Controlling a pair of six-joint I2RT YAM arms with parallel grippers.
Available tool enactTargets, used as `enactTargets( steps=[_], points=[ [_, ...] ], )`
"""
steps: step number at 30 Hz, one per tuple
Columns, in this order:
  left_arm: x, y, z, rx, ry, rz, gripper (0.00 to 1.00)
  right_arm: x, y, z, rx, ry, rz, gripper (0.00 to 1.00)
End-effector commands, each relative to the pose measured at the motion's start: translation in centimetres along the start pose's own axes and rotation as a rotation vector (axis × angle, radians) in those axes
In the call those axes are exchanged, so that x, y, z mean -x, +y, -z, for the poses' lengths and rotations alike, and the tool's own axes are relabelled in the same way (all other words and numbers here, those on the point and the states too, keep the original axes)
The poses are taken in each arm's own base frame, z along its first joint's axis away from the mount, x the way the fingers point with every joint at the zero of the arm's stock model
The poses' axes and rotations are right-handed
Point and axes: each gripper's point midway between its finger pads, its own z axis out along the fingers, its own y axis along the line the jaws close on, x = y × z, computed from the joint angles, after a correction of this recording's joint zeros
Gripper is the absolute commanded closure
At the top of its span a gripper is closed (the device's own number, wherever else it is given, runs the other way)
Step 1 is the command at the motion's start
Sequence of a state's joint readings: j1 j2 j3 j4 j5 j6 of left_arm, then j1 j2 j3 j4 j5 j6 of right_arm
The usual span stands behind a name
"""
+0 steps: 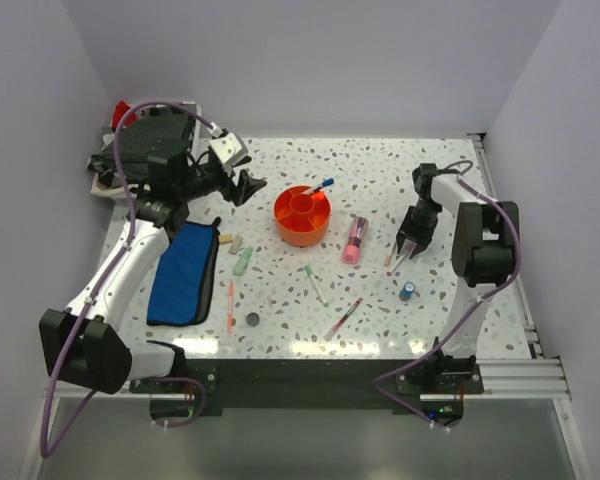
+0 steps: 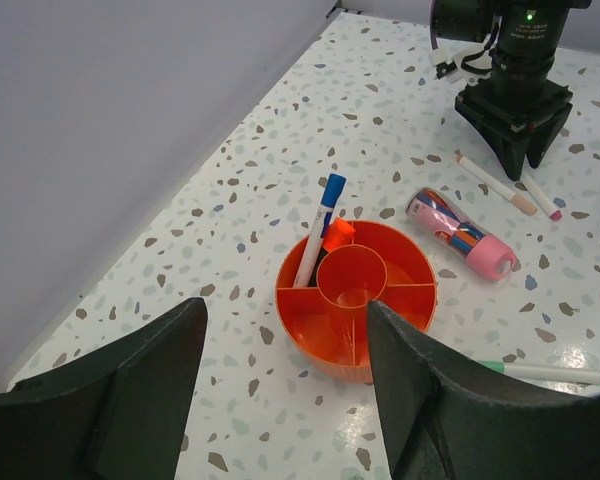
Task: Sort the stationery into containers
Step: Pick up the pen from the center of the board, then place the pen in the storage box.
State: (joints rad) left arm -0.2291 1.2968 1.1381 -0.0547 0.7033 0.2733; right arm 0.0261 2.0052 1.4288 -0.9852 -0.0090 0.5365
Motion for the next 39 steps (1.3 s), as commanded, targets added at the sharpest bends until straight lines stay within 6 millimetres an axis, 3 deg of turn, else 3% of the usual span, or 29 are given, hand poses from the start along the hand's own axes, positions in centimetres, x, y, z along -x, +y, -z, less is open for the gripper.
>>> enactTargets(
  steps=[1, 3, 8, 10, 12, 13, 15, 18, 19, 21, 23, 25, 27, 28, 30, 31, 32, 35, 37, 39],
  points=[
    [1.7, 0.6, 0.2, 0.005, -0.035, -0.04, 0.3, 1.0, 0.5, 0.1, -0.016, -0.032, -0.014, 0.64],
    [1.5, 0.7, 0.1, 0.01, -0.031, -0.037, 0.3, 0.6, 0.2, -0.3, -0.044, -0.024, -0.008, 0.72],
    [1.5, 0.7, 0.0, 0.008, -0.029, -0.03, 0.3, -0.2, -0.6, -1.6, -0.087, 0.005, -0.008, 0.74],
    [1.5, 0.7, 0.0, 0.007, -0.026, -0.028, 0.3, -0.3, -0.7, -2.3, -0.094, 0.017, 0.001, 0.84],
    [1.6, 0.7, 0.0, 0.001, -0.024, -0.029, 0.3, 0.5, -0.6, -1.9, -0.097, -0.009, 0.01, 1.0],
    [1.7, 0.7, 0.1, 0.0, -0.026, -0.033, 0.3, 0.9, -0.6, -1.4, -0.094, -0.024, 0.028, 1.0],
    [2.3, 0.7, 0.2, 0.003, -0.034, -0.05, 0.3, 1.9, -0.8, 0.7, -0.105, -0.078, 0.04, 1.0],
    [3.4, 0.7, 0.6, 0.01, -0.058, -0.072, 0.3, 2.8, 0.1, 5.8, -0.02, -0.181, 0.066, 1.0],
    [3.7, 0.7, 0.7, 0.012, -0.063, -0.079, 0.3, 2.7, 1.0, 8.7, 0.062, -0.237, 0.087, 1.0],
    [4.2, 0.5, 1.2, 0.015, -0.068, -0.087, 0.3, 3.8, 2.4, 12.0, 0.154, -0.34, 0.108, 1.0],
    [4.3, 0.5, 1.5, 0.021, -0.065, -0.104, 0.3, 4.7, 4.9, 15.6, 0.297, -0.464, 0.157, 1.0],
    [3.6, 0.4, 1.6, 0.024, -0.045, -0.106, 0.3, 5.2, 6.5, 17.4, 0.347, -0.561, 0.233, 1.0],
    [3.0, 0.4, 1.7, 0.035, -0.03, -0.103, 0.31, 5.2, 9.5, 19.9, 0.416, -0.71, 0.342, 1.0],
    [2.2, 0.4, 1.7, 0.043, -0.016, -0.09, 0.3, 5.8, 11.3, 22.1, 0.476, -0.824, 0.379, 1.0],
    [1.3, 1.4, 1.8, 0.104, 0.012, -0.072, 0.29, 3.5, 14.3, 23.9, 0.54, -0.944, 0.519, 1.0],
    [0.3, 1.8, 1.8, 0.14, 0.035, -0.046, 0.0, 2.9, 15.4, 24.9, 0.574, -1.006, 0.562, 1.0],
    [-0.5, 3.0, 2.2, 0.219, 0.061, -0.025, 0.0, 1.8, 17.9, 26.0, 0.636, -1.101, 0.62, 1.0],
    [-2.6, 4.1, 2.6, 0.274, 0.095, 0.028, 0.0, -0.6, 21.0, 29.3, 0.754, -1.315, 0.73, 1.0],
    [-4.1, 4.7, 2.7, 0.31, 0.125, 0.071, 0.0, -0.8, 22.5, 30.6, 0.789, -1.426, 0.762, 1.0],
    [-5.6, 5.4, 2.8, 0.338, 0.164, 0.111, 0.0, -1.2, 23.6, 30.2, 0.805, -1.454, 0.789, 1.0]
  ],
)
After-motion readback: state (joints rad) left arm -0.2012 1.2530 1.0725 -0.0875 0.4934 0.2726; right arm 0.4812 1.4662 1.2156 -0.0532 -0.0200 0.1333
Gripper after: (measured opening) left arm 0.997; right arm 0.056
